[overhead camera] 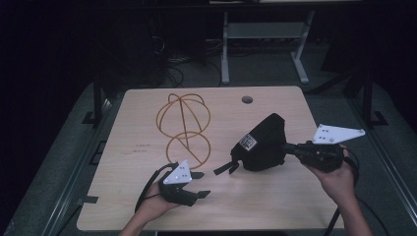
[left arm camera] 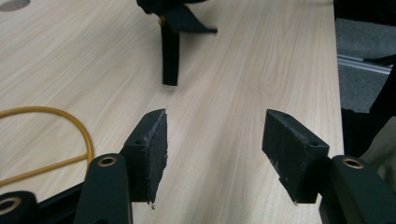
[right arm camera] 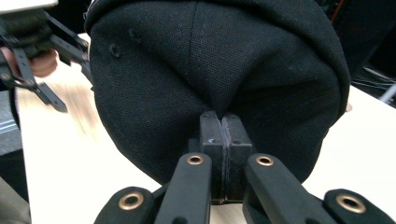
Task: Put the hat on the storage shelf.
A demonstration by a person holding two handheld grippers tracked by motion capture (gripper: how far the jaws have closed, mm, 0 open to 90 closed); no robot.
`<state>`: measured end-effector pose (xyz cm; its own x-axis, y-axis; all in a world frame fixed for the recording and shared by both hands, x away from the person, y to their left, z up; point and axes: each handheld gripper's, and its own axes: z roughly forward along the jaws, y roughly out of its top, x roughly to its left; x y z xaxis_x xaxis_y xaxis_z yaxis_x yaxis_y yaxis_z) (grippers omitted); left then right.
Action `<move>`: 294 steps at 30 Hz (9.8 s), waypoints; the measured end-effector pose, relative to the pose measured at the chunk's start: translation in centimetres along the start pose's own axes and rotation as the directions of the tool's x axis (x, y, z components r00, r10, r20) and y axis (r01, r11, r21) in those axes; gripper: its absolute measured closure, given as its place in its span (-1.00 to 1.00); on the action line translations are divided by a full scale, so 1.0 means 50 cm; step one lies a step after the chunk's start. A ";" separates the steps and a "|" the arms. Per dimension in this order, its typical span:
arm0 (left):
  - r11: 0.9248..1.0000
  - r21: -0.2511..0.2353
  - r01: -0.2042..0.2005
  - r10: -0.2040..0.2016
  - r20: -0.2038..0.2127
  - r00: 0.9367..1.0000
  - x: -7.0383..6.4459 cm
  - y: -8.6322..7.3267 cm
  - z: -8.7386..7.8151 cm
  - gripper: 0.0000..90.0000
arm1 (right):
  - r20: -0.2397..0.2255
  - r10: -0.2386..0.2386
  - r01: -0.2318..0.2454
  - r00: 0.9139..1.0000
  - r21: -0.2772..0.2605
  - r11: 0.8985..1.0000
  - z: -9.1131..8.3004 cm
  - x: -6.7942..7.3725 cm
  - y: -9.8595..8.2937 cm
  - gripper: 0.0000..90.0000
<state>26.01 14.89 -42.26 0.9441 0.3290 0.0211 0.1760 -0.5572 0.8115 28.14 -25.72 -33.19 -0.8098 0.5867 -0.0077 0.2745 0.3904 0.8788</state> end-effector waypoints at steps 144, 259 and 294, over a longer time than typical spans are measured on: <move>0.999 0.008 -0.052 0.052 -0.019 0.998 -0.018 -0.016 0.019 -0.29 | -0.180 0.126 -0.123 0.976 0.027 0.992 0.288 -0.056 0.367 0.08; 0.998 0.039 -0.058 0.059 -0.014 0.998 -0.017 -0.022 0.026 -0.38 | -0.119 0.280 -0.268 0.953 0.104 0.958 0.176 -0.114 0.134 -0.08; 0.998 0.037 -0.053 0.053 -0.014 0.998 -0.018 -0.023 0.027 -0.38 | -0.108 0.322 -0.309 0.941 0.121 0.943 0.149 -0.121 0.058 -0.10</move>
<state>25.33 14.20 -43.98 0.9482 0.3093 0.0726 0.1361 -0.6017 0.7870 37.68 -22.87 -34.16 -0.7294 0.6008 0.3271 0.5717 0.2729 0.7738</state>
